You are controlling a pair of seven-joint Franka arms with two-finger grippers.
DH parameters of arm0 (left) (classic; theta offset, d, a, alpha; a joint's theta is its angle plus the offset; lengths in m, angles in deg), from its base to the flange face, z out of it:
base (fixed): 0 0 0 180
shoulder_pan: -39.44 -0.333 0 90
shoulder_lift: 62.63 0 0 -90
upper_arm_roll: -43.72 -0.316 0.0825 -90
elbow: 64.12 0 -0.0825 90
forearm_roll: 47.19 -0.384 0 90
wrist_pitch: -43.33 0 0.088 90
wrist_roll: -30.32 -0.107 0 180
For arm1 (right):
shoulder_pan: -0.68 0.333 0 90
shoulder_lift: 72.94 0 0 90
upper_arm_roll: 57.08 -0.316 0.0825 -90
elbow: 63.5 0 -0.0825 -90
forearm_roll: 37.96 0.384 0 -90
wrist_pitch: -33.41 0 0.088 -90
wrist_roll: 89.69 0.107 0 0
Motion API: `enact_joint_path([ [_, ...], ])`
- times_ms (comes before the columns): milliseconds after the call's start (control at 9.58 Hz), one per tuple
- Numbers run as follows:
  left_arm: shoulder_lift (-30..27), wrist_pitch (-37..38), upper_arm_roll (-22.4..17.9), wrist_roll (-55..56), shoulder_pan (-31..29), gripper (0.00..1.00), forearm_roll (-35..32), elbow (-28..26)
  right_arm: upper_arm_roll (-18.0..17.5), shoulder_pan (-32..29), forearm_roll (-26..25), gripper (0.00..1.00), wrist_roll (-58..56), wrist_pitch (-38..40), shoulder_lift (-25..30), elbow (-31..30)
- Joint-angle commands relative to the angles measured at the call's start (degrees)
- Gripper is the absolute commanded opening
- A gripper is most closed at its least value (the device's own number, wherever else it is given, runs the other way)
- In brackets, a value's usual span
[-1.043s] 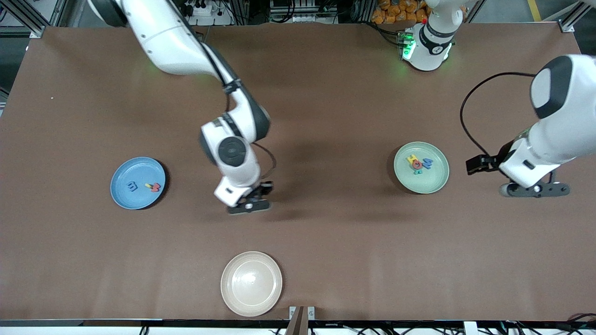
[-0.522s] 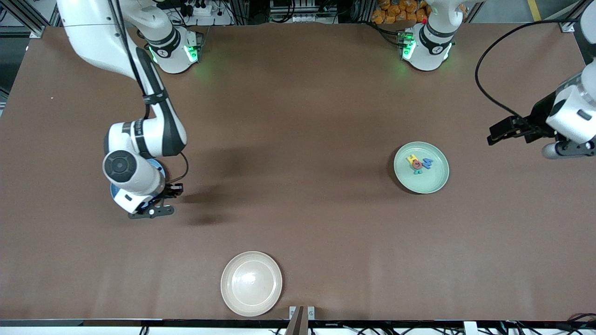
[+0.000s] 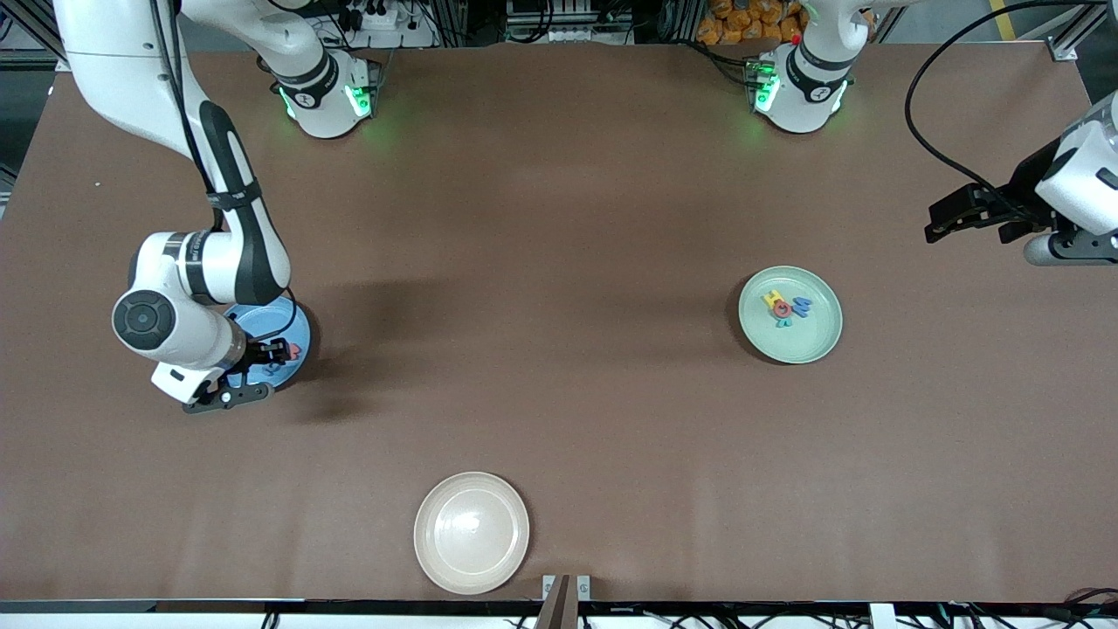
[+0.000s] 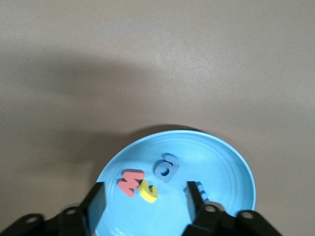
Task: Sort upper and lower case letters into plates
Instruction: 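Drop the a onto the blue plate while the left arm returns to rest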
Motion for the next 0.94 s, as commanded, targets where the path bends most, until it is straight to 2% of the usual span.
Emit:
enact_joint_path([
  [0,-0.33,1.08,-0.85,-1.67,1.14,1.0,-2.41,0.47,-1.01,-0.54,-0.39,1.0,-0.35,-0.37,8.11,-6.61],
  [104,-0.33,1.08,-0.51,-2.36,1.32,1.0,-5.9,0.56,-1.28,-1.15,-0.39,1.0,-0.35,-0.11,11.71,-8.72],
  [313,-0.33,1.08,-0.24,-1.58,1.5,1.0,-5.85,0.56,-4.42,-5.34,-0.39,1.0,-0.26,2.68,19.18,-10.5],
  [522,-0.42,1.08,-0.33,0.08,1.32,1.0,-1.04,0.65,-8.47,-10.18,-0.39,1.0,-0.35,6.21,24.99,-8.93],
  [835,0.02,1.52,-0.24,0.18,1.41,1.0,-1.1,1.7,-8.66,-12.57,-0.3,1.0,-0.09,18.83,26.16,6.07],
])
